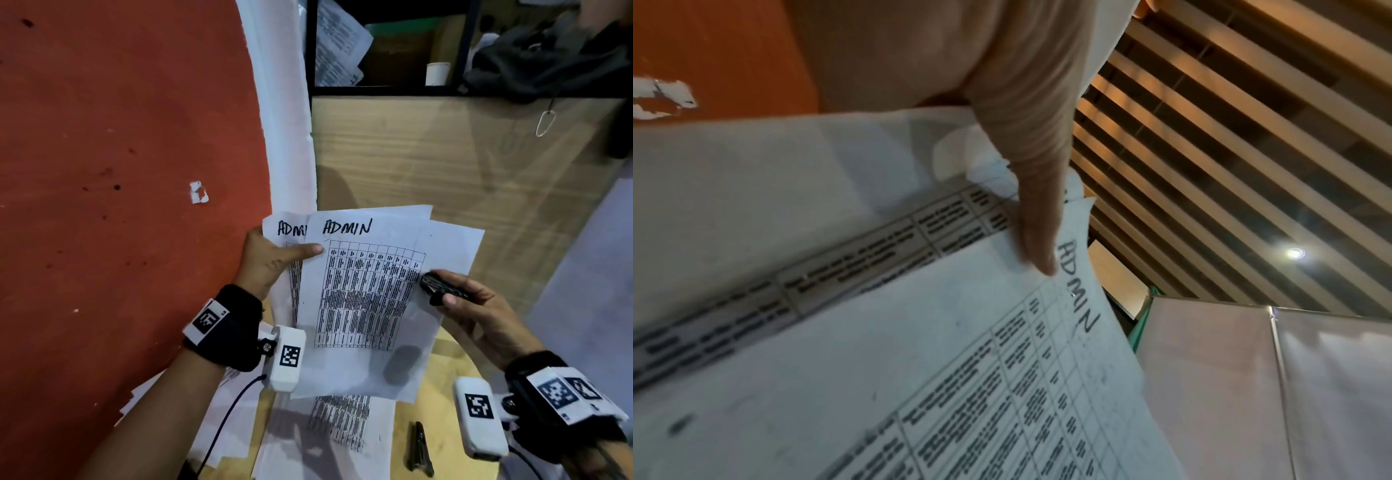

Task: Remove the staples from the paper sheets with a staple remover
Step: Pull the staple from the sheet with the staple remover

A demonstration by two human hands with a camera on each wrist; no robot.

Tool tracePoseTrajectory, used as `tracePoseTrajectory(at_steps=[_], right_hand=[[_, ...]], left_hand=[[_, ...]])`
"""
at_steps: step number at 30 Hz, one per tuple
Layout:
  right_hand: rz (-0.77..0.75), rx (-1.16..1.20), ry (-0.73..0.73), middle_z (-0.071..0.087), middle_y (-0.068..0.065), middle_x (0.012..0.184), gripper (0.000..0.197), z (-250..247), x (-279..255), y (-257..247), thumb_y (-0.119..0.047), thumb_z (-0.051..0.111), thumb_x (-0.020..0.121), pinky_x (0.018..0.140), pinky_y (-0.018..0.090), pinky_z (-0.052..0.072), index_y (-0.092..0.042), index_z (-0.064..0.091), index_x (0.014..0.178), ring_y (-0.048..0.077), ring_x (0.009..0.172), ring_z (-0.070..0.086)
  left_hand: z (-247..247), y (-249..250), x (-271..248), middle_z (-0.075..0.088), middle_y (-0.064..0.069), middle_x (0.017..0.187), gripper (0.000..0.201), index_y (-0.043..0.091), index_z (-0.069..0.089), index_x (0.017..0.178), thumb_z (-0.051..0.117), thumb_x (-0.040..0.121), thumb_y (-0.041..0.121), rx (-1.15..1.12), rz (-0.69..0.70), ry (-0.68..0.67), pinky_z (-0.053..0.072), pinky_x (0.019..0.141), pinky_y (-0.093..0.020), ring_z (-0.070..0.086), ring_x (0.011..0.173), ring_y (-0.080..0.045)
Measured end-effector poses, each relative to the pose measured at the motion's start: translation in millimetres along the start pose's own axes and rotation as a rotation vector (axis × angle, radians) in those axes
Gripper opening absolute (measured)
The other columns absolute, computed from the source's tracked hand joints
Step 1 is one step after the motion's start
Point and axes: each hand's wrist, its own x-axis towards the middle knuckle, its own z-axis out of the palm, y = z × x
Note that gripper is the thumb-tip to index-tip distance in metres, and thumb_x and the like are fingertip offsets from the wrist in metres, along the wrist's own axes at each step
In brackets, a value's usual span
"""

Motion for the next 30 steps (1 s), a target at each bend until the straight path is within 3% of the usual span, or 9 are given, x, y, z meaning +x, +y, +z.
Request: tracePoseTrajectory(at_steps=[3, 6, 10, 15, 17, 18, 20, 26, 30], right_hand=[[-0.009, 0.009, -0.011, 0.074, 0.0, 0.095, 0.071, 4, 0, -1, -0.035, 0.096, 0.019, 0.069, 0.015, 0.054, -0.02, 0.078, 0.086, 0.008, 0.084, 0.069], [0.007, 0.018, -0.009, 0.074, 0.0, 0.094, 0.071, 8, -1, -4, -0.036, 0.096, 0.019, 0.062, 0.015, 0.053, -0.019, 0.077, 0.086, 0.008, 0.079, 0.069], [-0.079, -0.017, 0.132, 0.074, -0.006, 0.084, 0.082, 16, 1, -3, -0.046, 0.093, 0.015, 0.058, 0.013, 0.052, -0.017, 0.072, 0.089, 0.002, 0.074, 0.068], [-0.505, -0.435, 0.479, 0.067, 0.011, 0.104, 0.051, 38, 5, -7, -0.047, 0.083, 0.051, 0.094, 0.039, 0.05, -0.029, 0.068, 0.096, 0.017, 0.097, 0.063], [-0.7, -0.751, 0.424, 0.064, 0.012, 0.104, 0.048, 58, 5, -14, -0.036, 0.079, 0.062, 0.096, 0.024, 0.044, -0.019, 0.065, 0.105, 0.013, 0.098, 0.057], [-0.772, -0.865, 0.353, 0.063, 0.011, 0.103, 0.047, 71, 4, -18, -0.029, 0.079, 0.064, 0.095, 0.015, 0.039, -0.014, 0.065, 0.106, 0.012, 0.098, 0.054], [-0.841, -0.981, 0.212, 0.061, 0.01, 0.104, 0.047, 96, 3, -20, -0.017, 0.079, 0.064, 0.092, 0.014, 0.038, -0.005, 0.066, 0.107, 0.015, 0.098, 0.055], [-0.933, -1.117, 0.032, 0.063, 0.013, 0.103, 0.04, 131, 11, -25, -0.01, 0.075, 0.064, 0.086, 0.024, 0.041, -0.001, 0.066, 0.102, 0.03, 0.095, 0.058], [-1.046, -1.159, -0.004, 0.065, 0.014, 0.102, 0.038, 140, 11, -26, -0.004, 0.074, 0.064, 0.082, 0.027, 0.045, 0.001, 0.068, 0.101, 0.033, 0.092, 0.06]], left_hand=[[3, 2, -1, 0.074, 0.005, 0.083, 0.043, -0.015, 0.061, 0.105, 0.075, 0.064, -0.014, 0.021, -0.005, -0.018, 0.055, 0.073, -0.023, 0.071, 0.082, -0.011], [0, -2, 0, 0.073, -0.007, 0.097, 0.053, -0.006, 0.064, 0.105, 0.086, 0.058, 0.004, 0.044, -0.024, -0.011, 0.055, 0.088, -0.043, 0.069, 0.091, -0.024], [1, -1, -1, 0.071, -0.013, 0.107, 0.068, -0.004, 0.065, 0.107, 0.087, 0.051, 0.027, 0.061, -0.021, 0.031, 0.05, 0.095, -0.049, 0.068, 0.101, -0.028], [2, 2, -2, 0.064, -0.033, 0.105, 0.071, 0.0, 0.066, 0.105, 0.09, 0.049, 0.036, 0.121, -0.022, 0.048, 0.05, 0.092, -0.056, 0.064, 0.098, -0.045], [5, 9, -3, 0.066, -0.022, 0.083, 0.075, -0.003, 0.062, 0.113, 0.091, 0.053, 0.031, 0.142, -0.039, 0.049, 0.054, 0.087, -0.043, 0.07, 0.073, -0.023], [5, 8, -1, 0.057, -0.011, 0.066, 0.075, -0.01, 0.057, 0.116, 0.09, 0.057, 0.024, 0.162, -0.027, 0.062, 0.053, 0.077, -0.031, 0.06, 0.053, -0.006], [8, 10, -4, 0.039, -0.001, 0.055, 0.074, -0.026, 0.046, 0.111, 0.087, 0.064, 0.015, 0.207, -0.009, 0.08, 0.044, 0.055, -0.022, 0.04, 0.039, 0.003], [21, 48, -22, 0.064, -0.026, 0.076, 0.026, 0.02, 0.07, 0.074, 0.085, 0.054, 0.027, 0.198, -0.001, 0.004, 0.052, 0.074, -0.055, 0.058, 0.073, -0.027], [21, 54, -24, 0.059, -0.043, 0.094, 0.048, 0.0, 0.065, 0.088, 0.084, 0.056, 0.031, 0.171, 0.028, -0.03, 0.044, 0.075, -0.072, 0.063, 0.083, -0.041]])
